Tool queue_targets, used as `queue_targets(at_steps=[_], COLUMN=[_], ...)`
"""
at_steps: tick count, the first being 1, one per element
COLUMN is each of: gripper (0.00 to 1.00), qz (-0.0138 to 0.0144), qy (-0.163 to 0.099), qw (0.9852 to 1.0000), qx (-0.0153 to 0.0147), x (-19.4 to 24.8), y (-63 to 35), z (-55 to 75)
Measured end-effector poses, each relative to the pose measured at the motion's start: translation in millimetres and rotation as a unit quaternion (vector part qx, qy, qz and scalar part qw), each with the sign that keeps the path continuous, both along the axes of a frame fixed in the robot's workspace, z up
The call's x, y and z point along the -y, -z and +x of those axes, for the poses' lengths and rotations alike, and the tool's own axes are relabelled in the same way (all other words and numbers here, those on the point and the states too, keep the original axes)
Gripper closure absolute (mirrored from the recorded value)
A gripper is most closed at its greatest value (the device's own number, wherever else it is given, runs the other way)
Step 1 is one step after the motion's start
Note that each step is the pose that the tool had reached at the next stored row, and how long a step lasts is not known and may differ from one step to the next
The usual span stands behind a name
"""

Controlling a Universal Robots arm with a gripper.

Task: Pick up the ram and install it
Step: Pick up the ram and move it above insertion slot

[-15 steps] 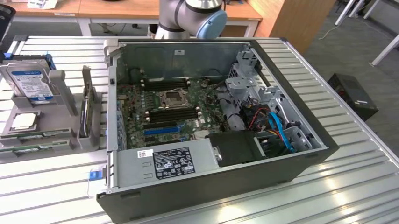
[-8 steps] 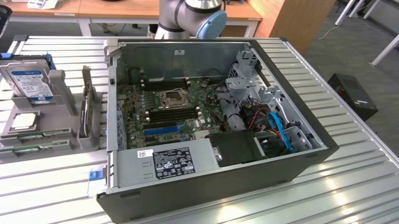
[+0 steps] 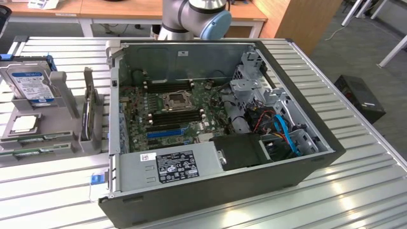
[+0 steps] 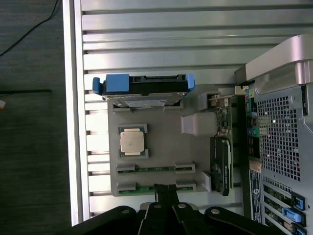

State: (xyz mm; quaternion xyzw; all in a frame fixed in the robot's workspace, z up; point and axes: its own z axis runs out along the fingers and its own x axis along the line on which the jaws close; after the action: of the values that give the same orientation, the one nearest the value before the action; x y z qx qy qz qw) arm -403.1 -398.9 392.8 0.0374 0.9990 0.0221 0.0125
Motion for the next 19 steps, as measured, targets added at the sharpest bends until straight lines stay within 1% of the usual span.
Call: queue_targets(at_steps=[8,15,19], gripper=[0.90,0.90,0.90], qz=[0.0000,0.0000,-0.0002], qy=[-0.002,-0.020,-0.036], qw=[1.0000,0.9998,0.9994], qx=[0.0000,0.0000,0.0000], x=[0.0,0.0,0.0], y=[0.0,0.0,0.0], z=[0.0,0.0,0.0])
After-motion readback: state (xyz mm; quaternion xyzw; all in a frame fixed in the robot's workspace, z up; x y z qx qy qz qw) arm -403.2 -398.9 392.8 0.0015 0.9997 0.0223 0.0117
